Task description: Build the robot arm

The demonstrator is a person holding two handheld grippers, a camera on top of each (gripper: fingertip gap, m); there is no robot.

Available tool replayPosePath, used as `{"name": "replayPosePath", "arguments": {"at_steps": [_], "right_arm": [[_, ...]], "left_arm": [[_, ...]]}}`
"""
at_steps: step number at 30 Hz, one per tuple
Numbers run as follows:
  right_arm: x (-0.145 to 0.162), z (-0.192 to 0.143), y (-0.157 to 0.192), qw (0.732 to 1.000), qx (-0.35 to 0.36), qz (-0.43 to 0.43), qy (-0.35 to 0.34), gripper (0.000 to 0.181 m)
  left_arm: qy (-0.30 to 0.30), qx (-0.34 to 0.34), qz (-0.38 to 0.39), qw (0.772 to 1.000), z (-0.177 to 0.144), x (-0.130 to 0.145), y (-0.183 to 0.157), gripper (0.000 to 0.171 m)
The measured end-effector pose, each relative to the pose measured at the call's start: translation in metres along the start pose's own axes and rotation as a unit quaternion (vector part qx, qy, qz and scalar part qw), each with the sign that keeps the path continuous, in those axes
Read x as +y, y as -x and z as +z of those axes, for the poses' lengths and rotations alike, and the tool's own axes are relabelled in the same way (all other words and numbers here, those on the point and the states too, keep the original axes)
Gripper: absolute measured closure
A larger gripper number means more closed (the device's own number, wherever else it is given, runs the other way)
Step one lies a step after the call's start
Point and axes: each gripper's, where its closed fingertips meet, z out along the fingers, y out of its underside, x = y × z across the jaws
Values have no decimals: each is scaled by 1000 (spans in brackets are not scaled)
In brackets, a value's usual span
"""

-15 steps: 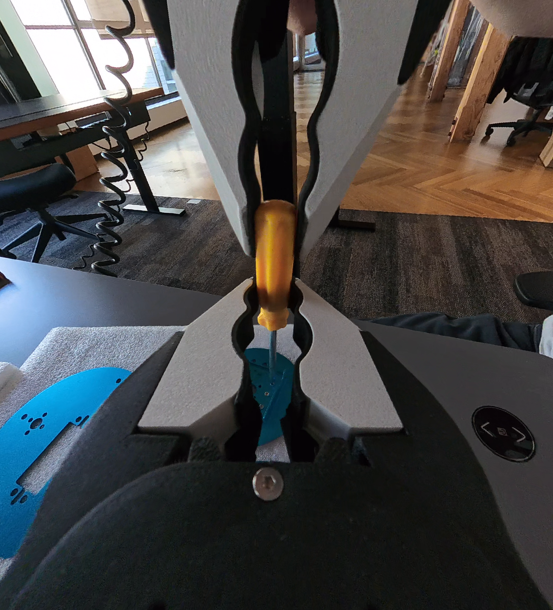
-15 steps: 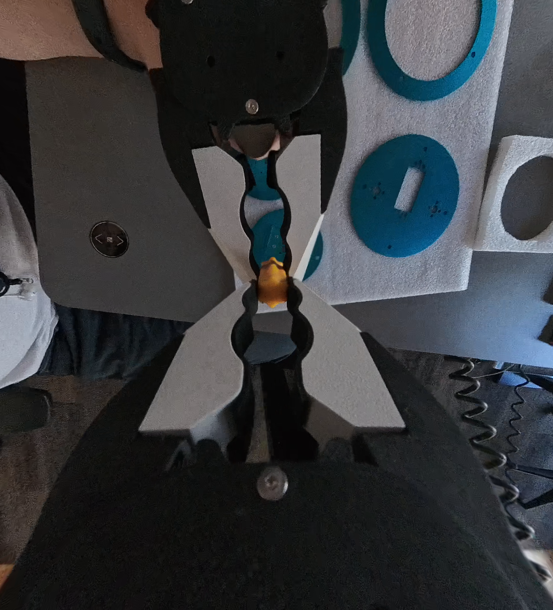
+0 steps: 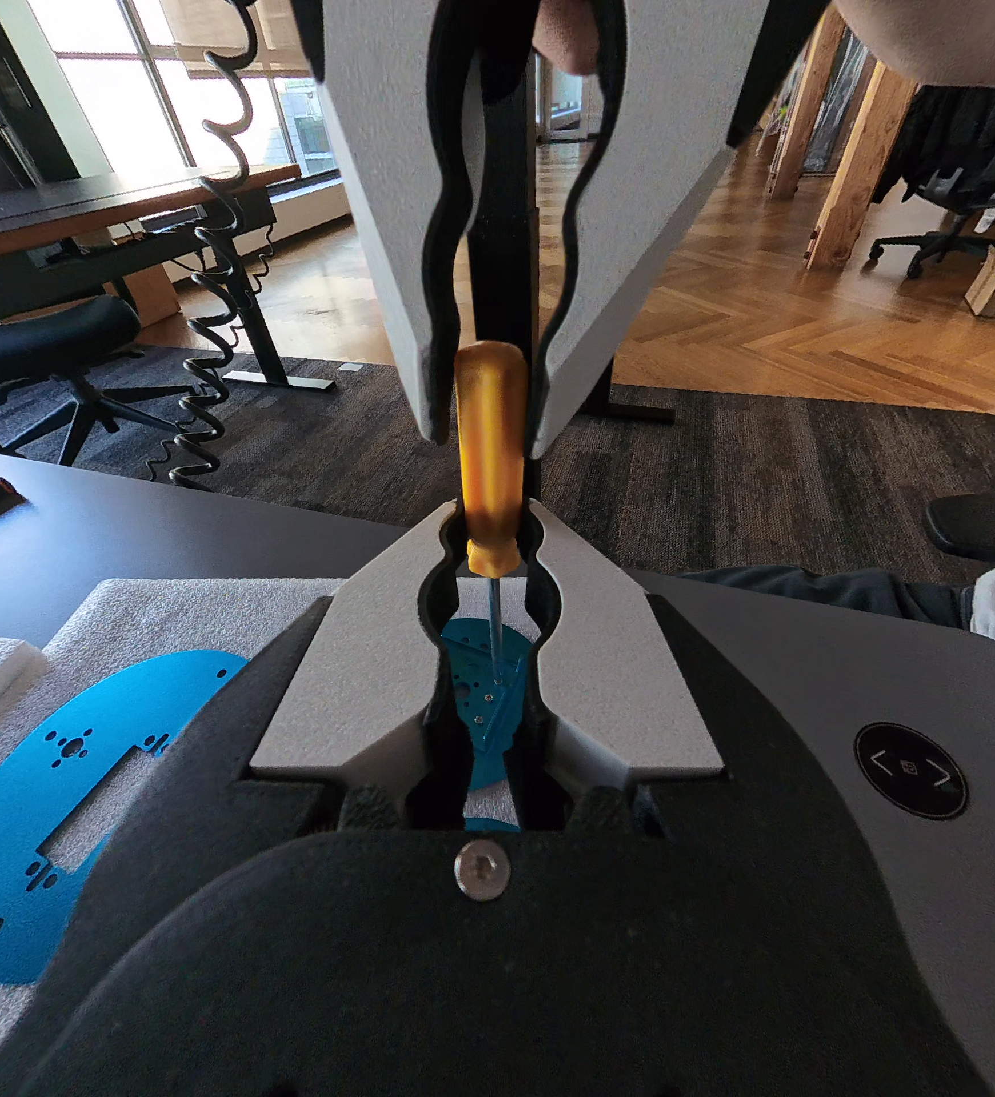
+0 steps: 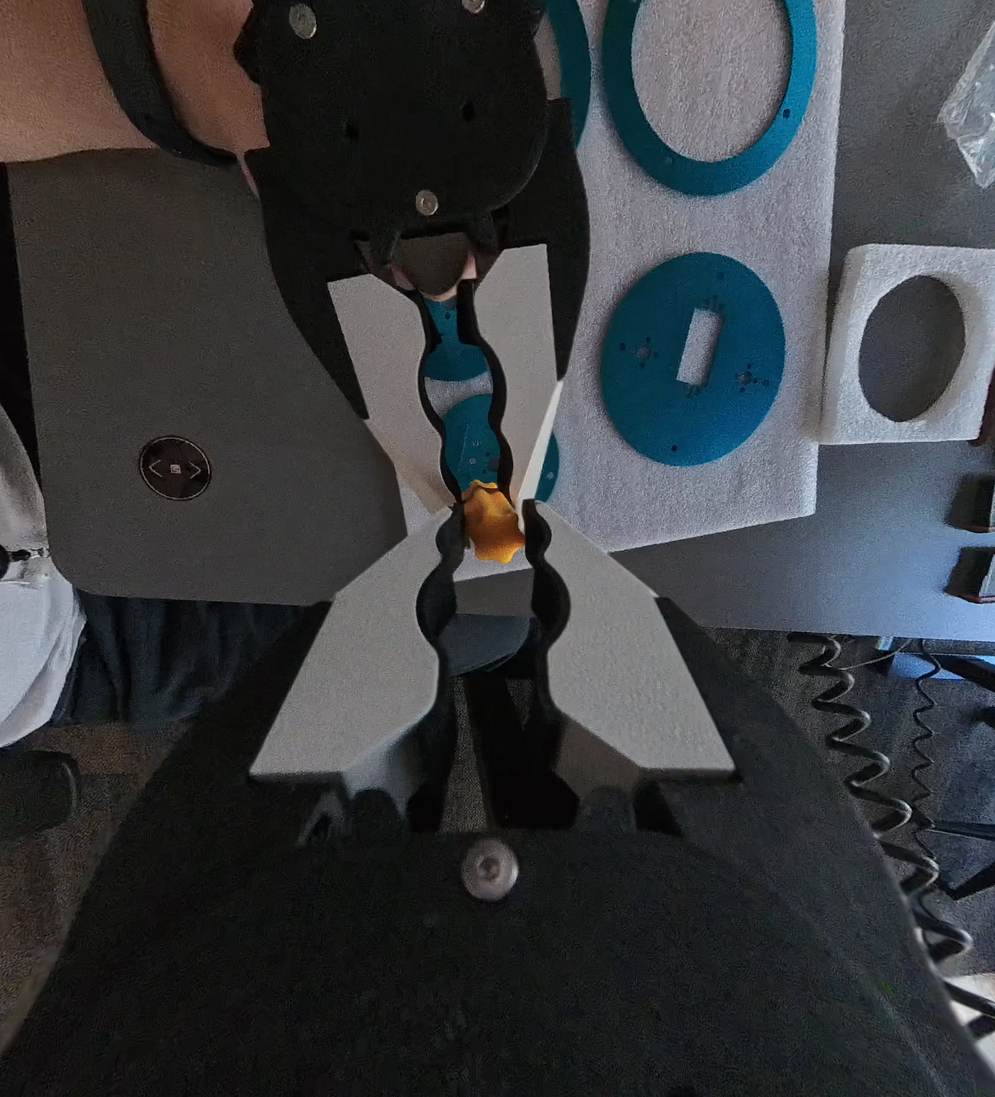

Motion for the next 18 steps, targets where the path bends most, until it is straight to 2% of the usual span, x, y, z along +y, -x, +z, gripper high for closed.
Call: {"name": "replayPosePath", "arguments": {"at_steps": [3, 5, 7, 9, 12, 15, 18], "right_arm": [[4, -1, 2, 999, -21, 19, 19, 162], [9, -1, -1, 997, -11, 72, 35, 164], [13, -1, -4, 986, -2, 165, 41, 165], [14, -2, -4, 979, 7, 199, 40, 165], [8, 0, -4, 987, 11, 158, 21, 164], [5, -1, -4, 997, 3, 69, 15, 159], [2, -1, 1, 1000, -10, 8, 6, 165]], "left_arm": [[1, 4, 4, 1000, 1, 0, -3, 156], [8, -1, -1, 1000, 2, 1, -2, 155], [17, -8, -1, 1000, 3, 2, 0, 155], [16, -10, 5, 1000, 3, 3, 0, 156], [12, -4, 5, 1000, 0, 3, 0, 156], [10, 0, 10, 1000, 2, 3, -2, 156], [7, 7, 7, 1000, 1, 3, -2, 156]]}}
